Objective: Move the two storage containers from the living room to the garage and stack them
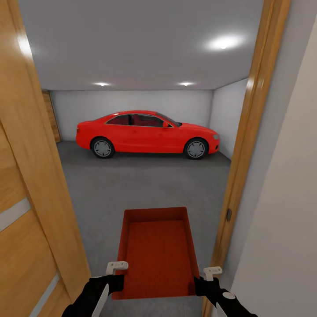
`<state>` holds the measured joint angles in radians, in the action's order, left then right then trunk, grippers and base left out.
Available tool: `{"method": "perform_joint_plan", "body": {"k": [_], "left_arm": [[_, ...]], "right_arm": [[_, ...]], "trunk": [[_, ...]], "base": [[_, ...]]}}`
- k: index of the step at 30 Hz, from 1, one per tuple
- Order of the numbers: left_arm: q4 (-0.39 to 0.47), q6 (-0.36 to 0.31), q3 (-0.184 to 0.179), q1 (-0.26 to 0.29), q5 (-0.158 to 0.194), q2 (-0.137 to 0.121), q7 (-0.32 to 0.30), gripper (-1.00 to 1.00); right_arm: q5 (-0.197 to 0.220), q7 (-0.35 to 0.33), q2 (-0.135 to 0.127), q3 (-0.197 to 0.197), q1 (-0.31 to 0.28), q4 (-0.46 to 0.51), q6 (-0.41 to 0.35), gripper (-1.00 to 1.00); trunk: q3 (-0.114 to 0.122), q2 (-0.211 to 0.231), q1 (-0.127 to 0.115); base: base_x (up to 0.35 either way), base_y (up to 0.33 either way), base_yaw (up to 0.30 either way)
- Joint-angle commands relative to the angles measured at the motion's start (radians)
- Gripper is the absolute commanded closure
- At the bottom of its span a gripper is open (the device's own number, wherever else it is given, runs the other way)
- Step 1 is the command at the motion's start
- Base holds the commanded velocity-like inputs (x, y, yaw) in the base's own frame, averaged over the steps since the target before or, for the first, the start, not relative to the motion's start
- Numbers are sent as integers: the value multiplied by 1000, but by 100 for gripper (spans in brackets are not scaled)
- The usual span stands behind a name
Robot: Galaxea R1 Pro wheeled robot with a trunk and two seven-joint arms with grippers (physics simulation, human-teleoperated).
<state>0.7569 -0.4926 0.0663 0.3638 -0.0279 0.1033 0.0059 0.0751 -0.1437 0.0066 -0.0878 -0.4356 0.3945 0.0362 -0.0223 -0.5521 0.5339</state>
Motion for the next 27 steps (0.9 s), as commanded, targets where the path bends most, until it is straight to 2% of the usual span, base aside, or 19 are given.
{"method": "perform_joint_plan", "body": {"k": [1,5,18,27], "left_arm": [[48,-7,24,1,-19,-1,-1,100],[48,-6,24,1,-20,-1,-1,100],[48,5,24,1,-18,-2,-1,100],[48,10,24,1,-18,-1,-1,100]], "right_arm": [[-9,-68,-1,-27,0,-2,4,100],[-9,-68,-2,-27,0,-2,4,100],[-9,-68,-2,-27,0,-2,3,100],[-10,-68,-2,-27,0,-2,4,100]], "trunk": [[-2,-2,0],[-2,-2,0],[-2,-2,0],[-2,-2,0]], "base": [[0,0,0],[181,13,0],[308,42,0],[25,3,0]]}}
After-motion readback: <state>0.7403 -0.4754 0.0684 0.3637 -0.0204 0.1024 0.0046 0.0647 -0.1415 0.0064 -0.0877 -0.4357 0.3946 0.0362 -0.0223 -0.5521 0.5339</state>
